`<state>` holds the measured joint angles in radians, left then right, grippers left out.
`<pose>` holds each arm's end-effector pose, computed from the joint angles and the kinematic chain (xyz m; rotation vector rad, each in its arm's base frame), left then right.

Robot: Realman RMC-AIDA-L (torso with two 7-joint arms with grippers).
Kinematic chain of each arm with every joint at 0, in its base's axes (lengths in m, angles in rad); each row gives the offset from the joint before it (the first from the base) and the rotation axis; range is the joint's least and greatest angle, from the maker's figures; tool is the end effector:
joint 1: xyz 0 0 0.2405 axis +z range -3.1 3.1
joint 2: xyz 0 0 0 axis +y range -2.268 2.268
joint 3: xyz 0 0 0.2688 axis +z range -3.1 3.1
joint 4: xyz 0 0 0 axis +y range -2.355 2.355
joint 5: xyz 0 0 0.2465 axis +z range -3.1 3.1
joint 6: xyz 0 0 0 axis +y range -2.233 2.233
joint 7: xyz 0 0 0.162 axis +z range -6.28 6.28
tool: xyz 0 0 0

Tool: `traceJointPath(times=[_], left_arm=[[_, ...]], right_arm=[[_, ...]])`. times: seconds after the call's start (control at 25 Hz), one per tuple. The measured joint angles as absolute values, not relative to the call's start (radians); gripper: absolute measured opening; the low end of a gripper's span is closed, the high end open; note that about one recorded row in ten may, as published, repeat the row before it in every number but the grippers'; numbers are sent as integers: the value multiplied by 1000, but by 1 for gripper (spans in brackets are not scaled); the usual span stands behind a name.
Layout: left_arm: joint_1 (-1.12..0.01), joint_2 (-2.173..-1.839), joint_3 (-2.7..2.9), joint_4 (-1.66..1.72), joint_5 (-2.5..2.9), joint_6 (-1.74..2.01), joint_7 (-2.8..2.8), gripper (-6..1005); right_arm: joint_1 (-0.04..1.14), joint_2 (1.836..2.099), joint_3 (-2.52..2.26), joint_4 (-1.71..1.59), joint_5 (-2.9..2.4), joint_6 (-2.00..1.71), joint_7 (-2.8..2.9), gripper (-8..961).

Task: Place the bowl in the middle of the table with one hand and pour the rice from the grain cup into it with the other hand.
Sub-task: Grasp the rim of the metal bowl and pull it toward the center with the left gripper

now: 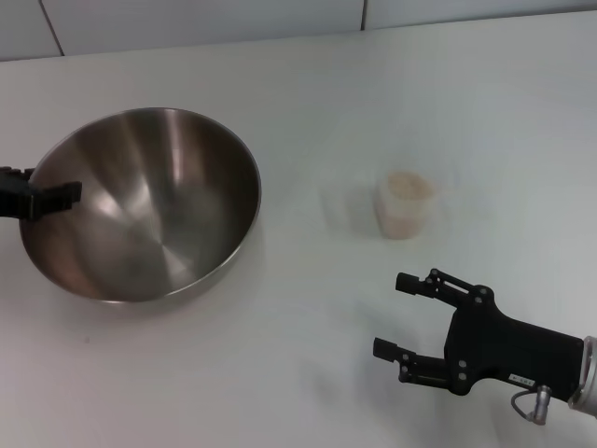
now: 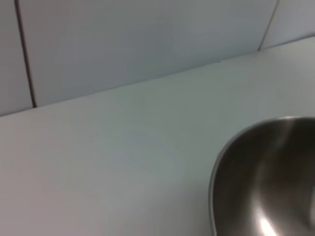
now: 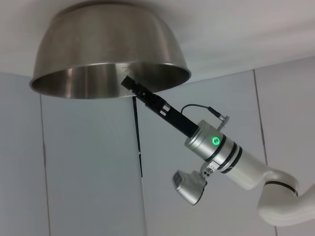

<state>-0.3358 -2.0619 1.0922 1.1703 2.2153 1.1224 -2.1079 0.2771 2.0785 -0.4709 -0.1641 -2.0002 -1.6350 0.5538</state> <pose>-0.3075 0.4063 0.0306 -2.3138 -0.9630 -0.1228 0.3558 0.2243 -0.0887 -2.5126 0.3901 0.9059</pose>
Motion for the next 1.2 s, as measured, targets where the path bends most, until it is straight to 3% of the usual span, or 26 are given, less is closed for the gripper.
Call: traceJointPath(times=[0.6,0.8,1.2], left_arm=[[-377,-2066,1091,1178,2293,1173,-2130,208],[-394,-2065,1077,1173,2293,1194,-2158,84],[-565,-2048,820,1025,2292,1383,-2155,44]], right_arm=[[278,2079,-471,-164,-2000,-1641,554,830],[278,2078,-471,-164,-2000,-1640,554,831],[281,2077,-471,-164,-2003,-1637,554,831]])
